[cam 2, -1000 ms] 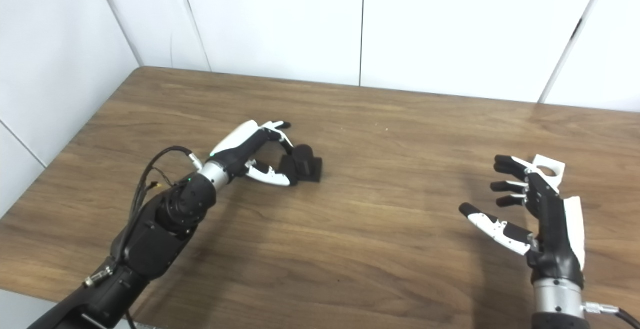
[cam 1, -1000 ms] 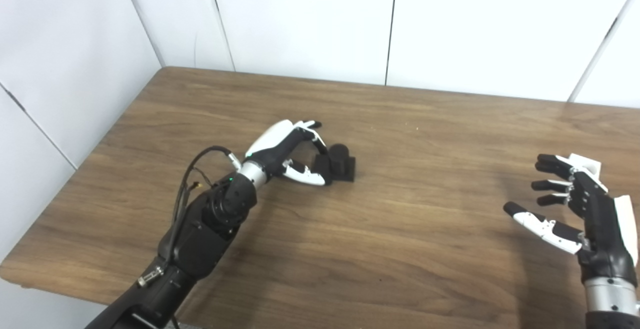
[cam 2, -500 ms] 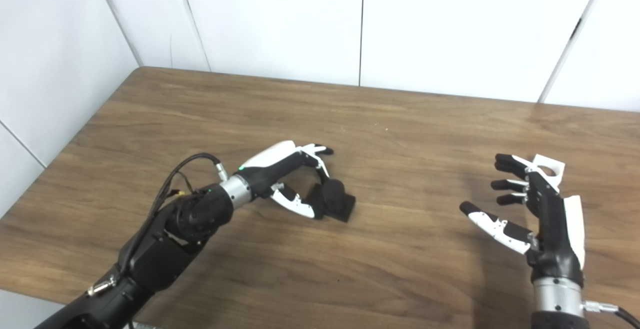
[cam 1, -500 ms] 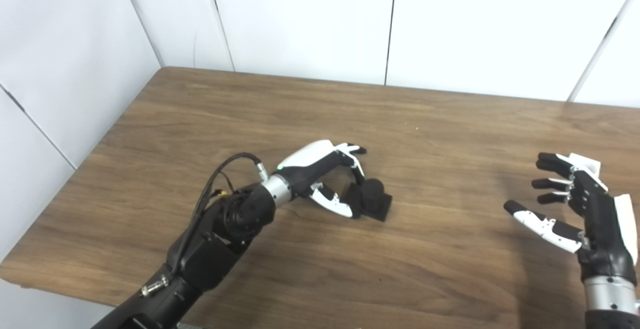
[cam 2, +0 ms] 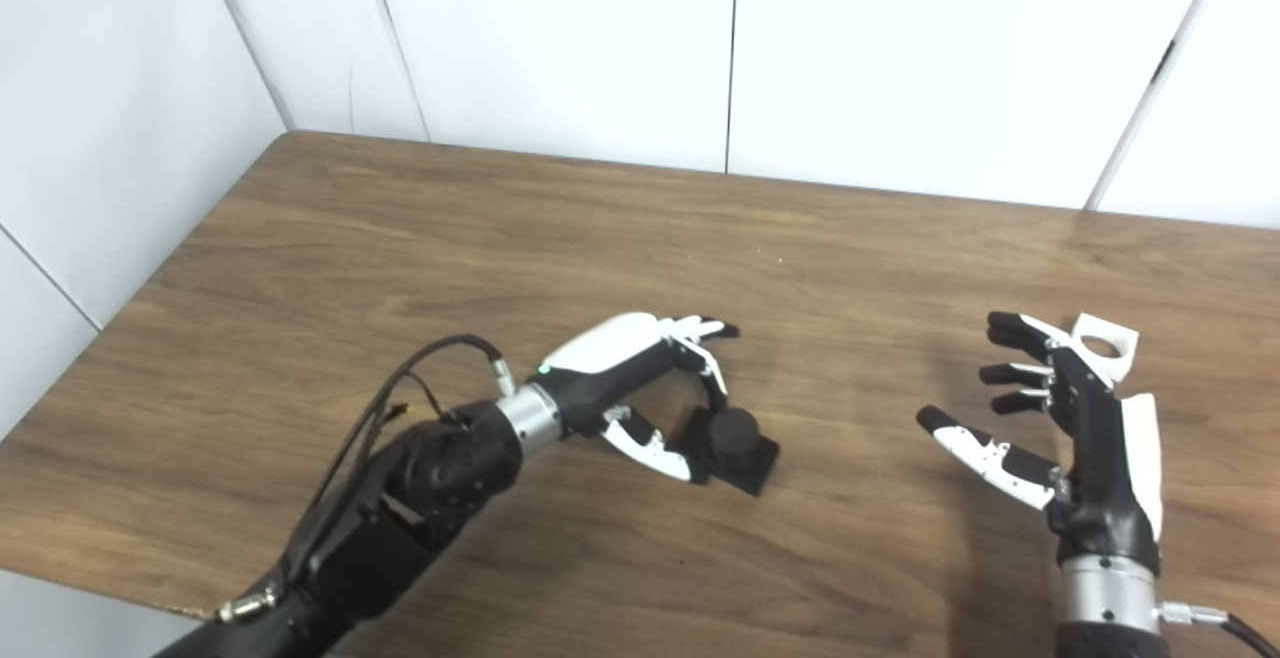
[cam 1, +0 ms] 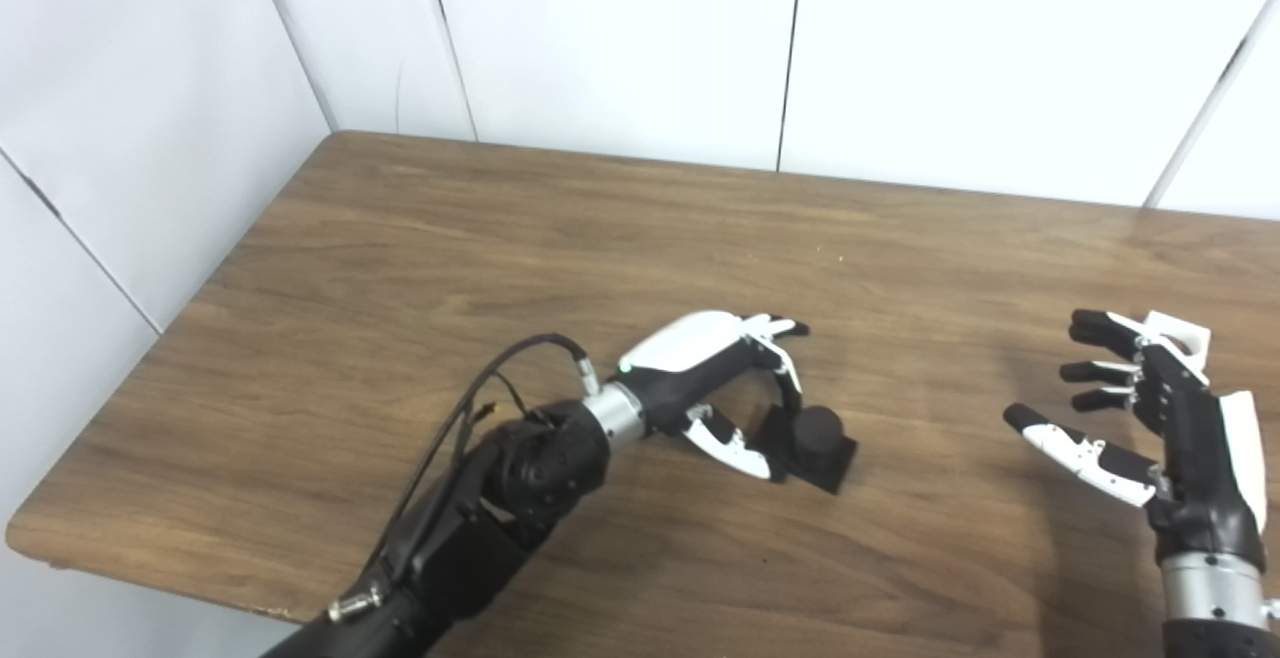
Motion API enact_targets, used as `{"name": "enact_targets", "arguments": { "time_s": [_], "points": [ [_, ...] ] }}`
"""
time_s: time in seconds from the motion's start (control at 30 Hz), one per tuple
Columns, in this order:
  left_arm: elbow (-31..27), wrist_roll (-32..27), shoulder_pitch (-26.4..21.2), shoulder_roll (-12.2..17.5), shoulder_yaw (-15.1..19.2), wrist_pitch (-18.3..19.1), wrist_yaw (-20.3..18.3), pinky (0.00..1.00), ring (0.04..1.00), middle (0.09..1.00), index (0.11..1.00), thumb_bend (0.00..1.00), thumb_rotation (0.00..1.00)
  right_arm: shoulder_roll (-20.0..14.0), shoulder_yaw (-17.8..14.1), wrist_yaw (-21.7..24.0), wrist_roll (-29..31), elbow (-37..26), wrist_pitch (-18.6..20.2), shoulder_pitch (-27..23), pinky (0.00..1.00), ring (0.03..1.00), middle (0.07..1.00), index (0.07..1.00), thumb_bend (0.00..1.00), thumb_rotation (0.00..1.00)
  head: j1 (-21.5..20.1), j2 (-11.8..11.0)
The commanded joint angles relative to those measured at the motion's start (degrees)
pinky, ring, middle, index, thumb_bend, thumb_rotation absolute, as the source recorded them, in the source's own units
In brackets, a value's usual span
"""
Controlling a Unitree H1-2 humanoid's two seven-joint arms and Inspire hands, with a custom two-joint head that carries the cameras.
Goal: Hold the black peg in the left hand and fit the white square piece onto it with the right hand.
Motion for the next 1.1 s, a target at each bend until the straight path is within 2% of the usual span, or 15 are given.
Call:
{"name": "enact_targets", "arguments": {
  "time_s": [0.0,0.17,0.23,0.27,0.3,0.33,0.4,0.43,0.47,0.53,0.63,0.83,1.07],
  "points": [
    [1.4,1.6,0.5,-0.2,-1.6,-1.1,-0.6,1.00,1.000,0.971,0.491,0.52,0.09,-0.5,0.0,-0.9,-0.5,-1.0,-2.8,-1.7,0.52,0.615,0.741,0.737,0.59,0.07,0.0,0.1],
    [1.3,1.7,0.9,-0.2,-1.6,-0.8,-1.1,1.00,1.000,0.971,0.491,0.52,0.09,-0.4,-0.2,-1.0,-0.3,-0.5,-3.6,-1.6,0.52,0.614,0.737,0.734,0.60,0.08,-1.0,0.6],
    [1.2,1.6,1.0,0.0,-1.5,-0.8,-1.3,1.00,1.000,0.974,0.491,0.52,0.09,-0.2,-0.1,-1.2,-0.3,-0.2,-4.1,-1.7,0.52,0.613,0.735,0.733,0.60,0.08,-2.8,1.1],
    [1.2,1.2,1.1,0.4,-1.1,-1.1,-1.3,1.00,1.000,0.974,0.491,0.52,0.09,-0.1,0.0,-1.3,-0.2,0.0,-4.3,-1.7,0.51,0.610,0.736,0.732,0.60,0.07,-5.2,1.4],
    [1.3,0.8,1.2,0.6,-0.9,-1.3,-1.3,1.00,1.000,0.972,0.491,0.52,0.09,0.0,0.0,-1.3,-0.1,0.1,-4.4,-1.8,0.51,0.611,0.739,0.734,0.59,0.07,-5.2,1.4],
    [1.2,0.4,1.4,0.9,-0.6,-1.5,-1.4,1.00,1.000,0.970,0.490,0.52,0.09,0.2,0.2,-1.3,-0.1,0.1,-4.5,-1.8,0.51,0.611,0.742,0.735,0.59,0.07,-8.5,1.5],
    [1.0,-0.3,1.7,1.6,-0.1,-2.2,-1.5,1.00,1.000,0.967,0.490,0.52,0.09,0.7,0.6,-1.4,-0.4,0.3,-4.8,-1.9,0.51,0.610,0.742,0.734,0.59,0.07,-12.6,1.4],
    [0.9,-0.8,1.9,2.2,0.3,-2.8,-1.6,1.00,1.000,0.965,0.489,0.52,0.09,1.0,1.0,-1.7,-0.9,0.7,-5.2,-2.0,0.50,0.607,0.740,0.735,0.58,0.08,-17.2,1.2],
    [0.7,-1.1,2.0,2.7,0.5,-3.2,-1.7,1.00,1.000,0.963,0.489,0.52,0.09,1.4,1.3,-2.0,-1.3,0.9,-5.4,-2.0,0.50,0.603,0.739,0.735,0.58,0.08,-18.2,1.1],
    [0.6,-2.0,2.4,3.7,1.2,-4.0,-2.0,1.00,1.000,0.961,0.489,0.52,0.08,2.5,2.2,-2.7,-2.7,1.3,-5.0,-2.3,0.48,0.595,0.735,0.734,0.58,0.08,-24.6,0.4],
    [0.6,-3.3,3.0,5.0,2.1,-4.8,-2.5,1.00,1.000,0.960,0.489,0.52,0.08,4.3,3.4,-3.7,-4.4,1.8,-4.5,-2.6,0.48,0.598,0.738,0.737,0.59,0.09,-30.6,-0.8],
    [2.1,-5.0,3.5,6.6,2.9,-8.0,-2.7,1.00,1.000,0.952,0.489,0.52,0.08,6.4,4.7,-4.9,-7.7,2.7,-3.2,-3.2,0.49,0.601,0.743,0.751,0.58,0.09,-36.0,-3.1],
    [3.1,-6.3,3.5,7.4,3.7,-9.8,-2.8,1.00,1.000,0.949,0.489,0.52,0.07,7.5,5.4,-6.0,-8.9,3.9,-3.7,-4.1,0.49,0.605,0.734,0.748,0.59,0.09,-38.8,-4.2]
  ]
}}
